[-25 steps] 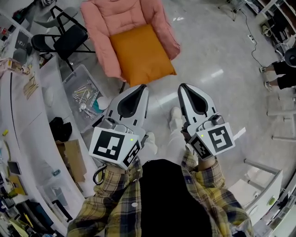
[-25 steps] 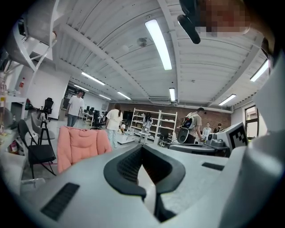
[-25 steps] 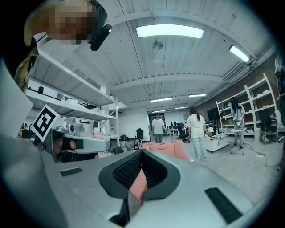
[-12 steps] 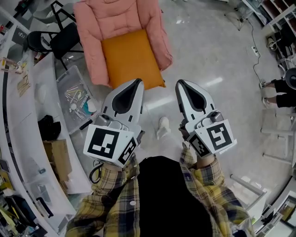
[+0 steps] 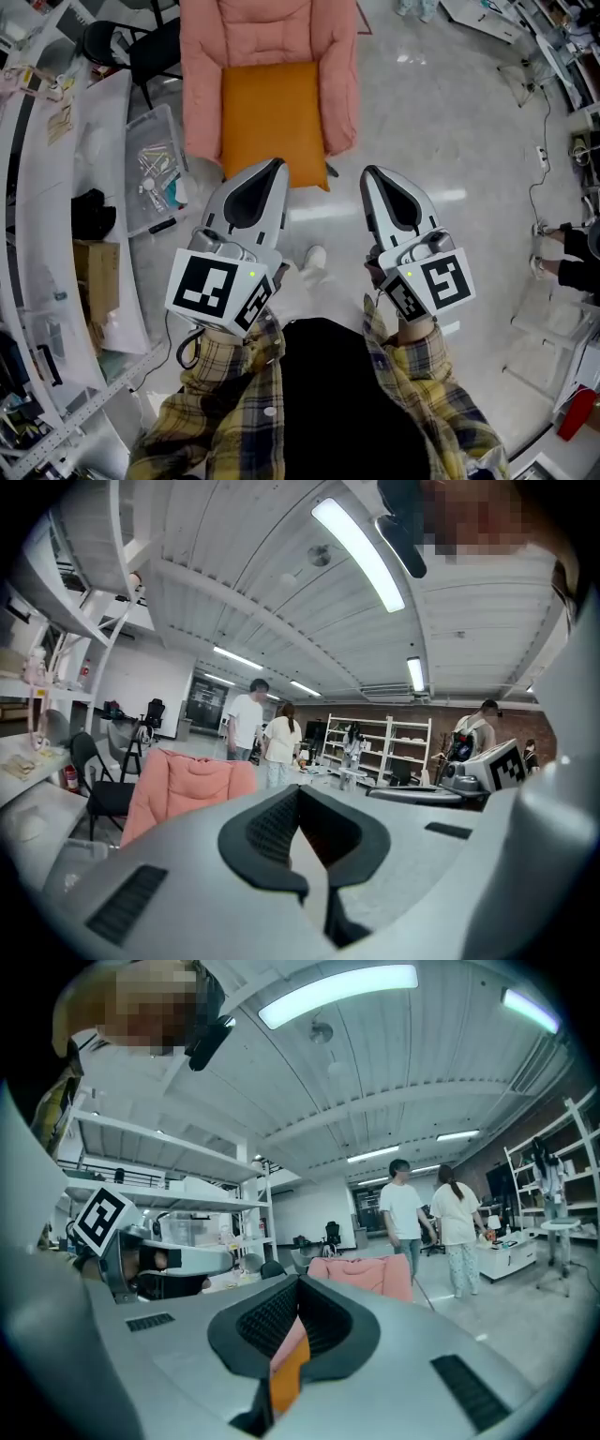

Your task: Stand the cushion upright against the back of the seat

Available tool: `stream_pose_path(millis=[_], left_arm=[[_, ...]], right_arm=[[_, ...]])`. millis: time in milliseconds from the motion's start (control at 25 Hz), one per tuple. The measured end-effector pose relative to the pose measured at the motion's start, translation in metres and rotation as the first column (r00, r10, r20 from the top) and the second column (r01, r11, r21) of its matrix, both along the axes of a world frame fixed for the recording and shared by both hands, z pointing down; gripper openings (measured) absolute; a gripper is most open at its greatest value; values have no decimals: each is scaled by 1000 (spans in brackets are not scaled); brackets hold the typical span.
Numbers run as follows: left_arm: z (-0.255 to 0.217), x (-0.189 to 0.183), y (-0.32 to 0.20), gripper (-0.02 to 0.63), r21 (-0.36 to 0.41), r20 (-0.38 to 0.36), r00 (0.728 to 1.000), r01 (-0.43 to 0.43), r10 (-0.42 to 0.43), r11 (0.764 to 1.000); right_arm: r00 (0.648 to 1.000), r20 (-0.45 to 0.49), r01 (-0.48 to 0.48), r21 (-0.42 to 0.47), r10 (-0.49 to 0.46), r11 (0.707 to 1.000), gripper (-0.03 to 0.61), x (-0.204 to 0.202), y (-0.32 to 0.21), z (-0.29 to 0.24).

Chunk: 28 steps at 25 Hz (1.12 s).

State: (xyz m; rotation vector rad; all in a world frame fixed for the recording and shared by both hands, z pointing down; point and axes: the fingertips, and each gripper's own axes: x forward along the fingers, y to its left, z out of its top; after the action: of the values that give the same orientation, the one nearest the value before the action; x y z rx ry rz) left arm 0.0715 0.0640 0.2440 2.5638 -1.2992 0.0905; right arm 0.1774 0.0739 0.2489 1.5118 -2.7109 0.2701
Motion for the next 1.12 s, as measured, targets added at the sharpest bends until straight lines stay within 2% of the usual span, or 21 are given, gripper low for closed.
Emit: stream_pose_path(millis=[280,640,960,1120], left_arm=[[15,-17,-25,3,-37,23,997,79,-78,996],[22,-28,-79,3,-32,9,996,93,-93,995],[20,-65,-141,3,-11,-20,992,121,-121,993],[28,-81,-158,3,-28,-24,992,120,-120,992]], right_arm=[[997,22,68,-26,-68,997,17,-13,-29,15],[994,-14,106,-13,-106,994,17,-34,-87,16],[989,-48,136,-4,-136,991,17,-70,-150,10],[990,-58,130,-12,-130,991,17,-82,-168,14]])
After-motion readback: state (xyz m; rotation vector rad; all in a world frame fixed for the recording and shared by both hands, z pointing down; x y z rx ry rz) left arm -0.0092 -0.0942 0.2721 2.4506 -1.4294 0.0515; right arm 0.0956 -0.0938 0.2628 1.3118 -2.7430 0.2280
